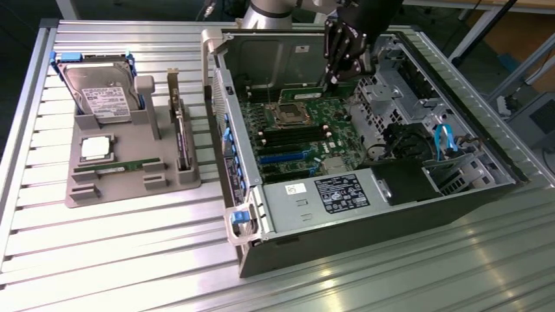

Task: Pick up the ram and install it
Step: 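Insert the ram into the slot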

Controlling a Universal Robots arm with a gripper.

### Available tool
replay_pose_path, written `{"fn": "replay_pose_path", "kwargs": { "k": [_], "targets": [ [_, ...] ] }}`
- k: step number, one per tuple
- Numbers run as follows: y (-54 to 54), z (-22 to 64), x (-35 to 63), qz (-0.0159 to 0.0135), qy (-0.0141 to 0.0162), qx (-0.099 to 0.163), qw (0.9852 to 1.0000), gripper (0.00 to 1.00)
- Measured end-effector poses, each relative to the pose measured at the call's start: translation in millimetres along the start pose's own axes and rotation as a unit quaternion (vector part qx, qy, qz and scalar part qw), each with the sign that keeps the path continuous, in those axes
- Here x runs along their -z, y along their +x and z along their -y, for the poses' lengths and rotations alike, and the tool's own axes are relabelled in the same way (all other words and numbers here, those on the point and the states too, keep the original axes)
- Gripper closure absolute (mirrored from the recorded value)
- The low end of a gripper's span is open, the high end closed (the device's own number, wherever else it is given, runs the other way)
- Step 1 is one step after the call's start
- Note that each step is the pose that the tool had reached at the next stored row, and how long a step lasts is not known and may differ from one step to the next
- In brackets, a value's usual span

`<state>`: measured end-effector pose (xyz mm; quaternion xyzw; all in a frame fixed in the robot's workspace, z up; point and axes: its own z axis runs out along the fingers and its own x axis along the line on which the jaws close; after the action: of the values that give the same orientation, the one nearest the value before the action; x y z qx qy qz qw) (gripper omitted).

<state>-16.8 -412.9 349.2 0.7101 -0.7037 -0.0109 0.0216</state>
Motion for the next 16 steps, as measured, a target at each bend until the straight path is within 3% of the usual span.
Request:
{"fn": "replay_pose_path", "kwargs": {
  "k": [16],
  "targets": [
    [-0.5,-0.1,-31.6,-0.0002,0.0000,0.000,1.0000,0.88]
  ]
}}
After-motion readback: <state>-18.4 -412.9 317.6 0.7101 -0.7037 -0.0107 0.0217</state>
